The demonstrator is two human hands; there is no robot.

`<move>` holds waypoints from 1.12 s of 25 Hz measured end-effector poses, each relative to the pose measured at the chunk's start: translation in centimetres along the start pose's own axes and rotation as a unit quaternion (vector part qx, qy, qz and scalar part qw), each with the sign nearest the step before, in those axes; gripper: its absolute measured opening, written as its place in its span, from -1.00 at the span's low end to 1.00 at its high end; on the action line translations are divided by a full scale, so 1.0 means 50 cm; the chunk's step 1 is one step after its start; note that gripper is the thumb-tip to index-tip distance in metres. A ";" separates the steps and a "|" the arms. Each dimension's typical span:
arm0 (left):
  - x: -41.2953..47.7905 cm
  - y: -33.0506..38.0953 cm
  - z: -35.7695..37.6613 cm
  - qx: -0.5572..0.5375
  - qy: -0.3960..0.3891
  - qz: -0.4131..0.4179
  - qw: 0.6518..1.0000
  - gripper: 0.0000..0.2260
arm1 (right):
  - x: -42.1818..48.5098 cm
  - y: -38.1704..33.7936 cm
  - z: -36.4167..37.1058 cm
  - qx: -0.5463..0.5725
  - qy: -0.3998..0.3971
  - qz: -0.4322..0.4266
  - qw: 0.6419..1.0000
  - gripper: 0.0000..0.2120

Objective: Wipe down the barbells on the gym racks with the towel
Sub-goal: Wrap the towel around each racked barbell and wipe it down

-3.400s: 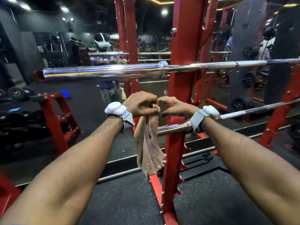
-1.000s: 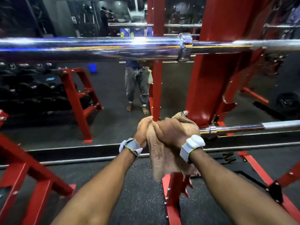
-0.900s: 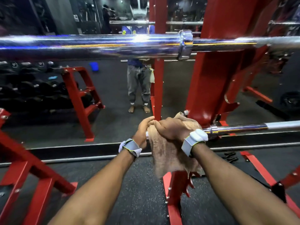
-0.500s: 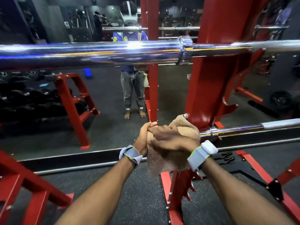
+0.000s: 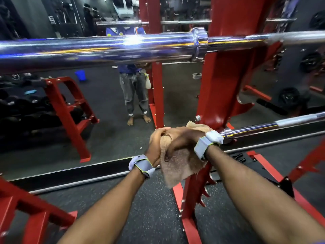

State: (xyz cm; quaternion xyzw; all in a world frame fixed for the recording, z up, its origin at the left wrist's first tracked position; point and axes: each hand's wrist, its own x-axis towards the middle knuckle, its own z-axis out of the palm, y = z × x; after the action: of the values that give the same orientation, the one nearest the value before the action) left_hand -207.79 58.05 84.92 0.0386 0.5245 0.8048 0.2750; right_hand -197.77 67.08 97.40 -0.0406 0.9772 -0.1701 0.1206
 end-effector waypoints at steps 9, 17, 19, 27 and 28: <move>-0.050 0.028 0.028 -0.152 -0.022 -0.051 0.987 -0.89 | 0.003 -0.035 0.195 -0.221 0.335 0.041 0.915 -0.27; -0.067 0.023 0.018 -0.099 -0.110 -0.072 0.986 -0.47 | 0.060 -0.002 0.035 -0.051 -0.007 0.048 0.998 -0.42; -0.071 0.022 0.014 -0.113 -0.157 -0.069 0.979 -0.37 | 0.060 -0.009 0.023 0.053 -0.030 0.039 0.997 -0.55; -0.054 0.022 0.026 -0.166 -0.064 -0.045 0.983 -0.73 | 0.012 0.030 0.076 0.227 0.177 -0.097 0.953 -0.74; -0.043 0.012 0.021 -0.163 -0.069 -0.033 0.984 -0.78 | 0.013 0.019 0.093 0.083 0.265 -0.086 0.957 -0.79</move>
State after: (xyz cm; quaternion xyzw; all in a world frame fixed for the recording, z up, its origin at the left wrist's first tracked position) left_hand -205.87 57.69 86.41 0.0313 0.3676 0.8654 0.3391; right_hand -197.29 66.40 92.66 -0.0675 0.9493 -0.2648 -0.1550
